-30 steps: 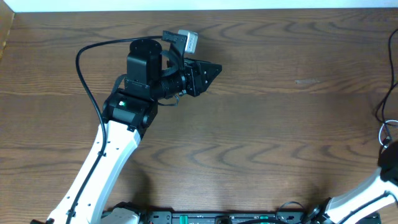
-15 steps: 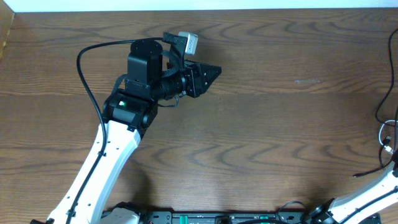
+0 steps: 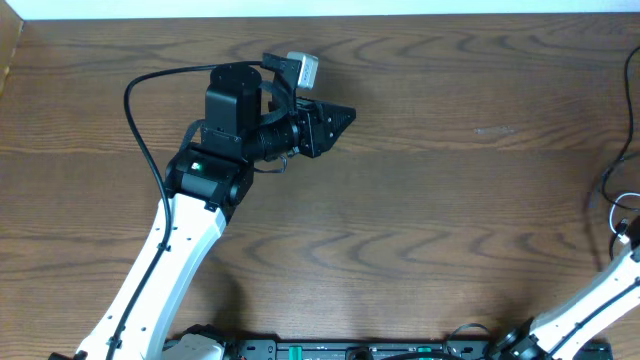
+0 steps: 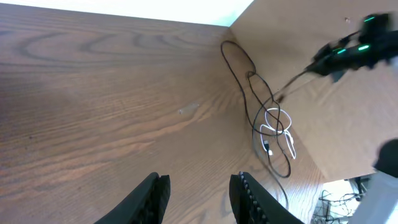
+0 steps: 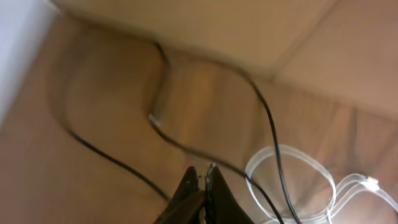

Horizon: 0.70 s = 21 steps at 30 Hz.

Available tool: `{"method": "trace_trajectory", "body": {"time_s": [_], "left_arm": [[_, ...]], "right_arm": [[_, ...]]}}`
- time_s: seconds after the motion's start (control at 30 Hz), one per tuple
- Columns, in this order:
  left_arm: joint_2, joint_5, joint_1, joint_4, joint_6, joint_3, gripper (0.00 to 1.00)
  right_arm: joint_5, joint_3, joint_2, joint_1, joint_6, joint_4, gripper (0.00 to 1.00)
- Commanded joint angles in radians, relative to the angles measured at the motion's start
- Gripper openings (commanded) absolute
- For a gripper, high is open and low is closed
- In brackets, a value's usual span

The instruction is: Untangle cables

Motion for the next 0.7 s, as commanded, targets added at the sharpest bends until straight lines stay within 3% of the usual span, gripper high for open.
{"method": "trace_trajectory", "body": {"time_s": [0.0,0.07,0.1,0.3,0.5,0.57,0.67], "left_arm": [[0.006,-0.001,-0.004,-0.003,0.013,0.013,0.37],[0.006,-0.001,-0.004,-0.003,0.013,0.013,0.37],[0.006,-0.002,-0.004,-0.003,0.013,0.014,0.37],[0.006,-0.002,-0.004,-0.003,0.013,0.013,0.37],[0.006,-0.002,-0.004,-0.003,0.014,0.013,0.37],[0.006,-0.002,-0.004,-0.003,0.014,0.013,0.37],[0.006,-0.002,-0.004,-0.003,0.017,0.013,0.37]], "right_arm": [[0.04,-0.014,0.103,-0.004,0.009,-0.064,0.15],[0.04,-0.014,0.135,-0.004,0.008,-0.092,0.8],[0.04,-0.014,0.153,-0.004,0.008,-0.108,0.99],[-0.047,-0.013,0.183,-0.004,0.008,-0.185,0.99],[-0.475,-0.011,0.182,0.006,0.003,-0.335,0.99],[-0.597,-0.011,0.182,0.022,-0.056,-0.406,0.99],[-0.619,-0.011,0.182,0.059,-0.031,-0.524,0.99]]}}
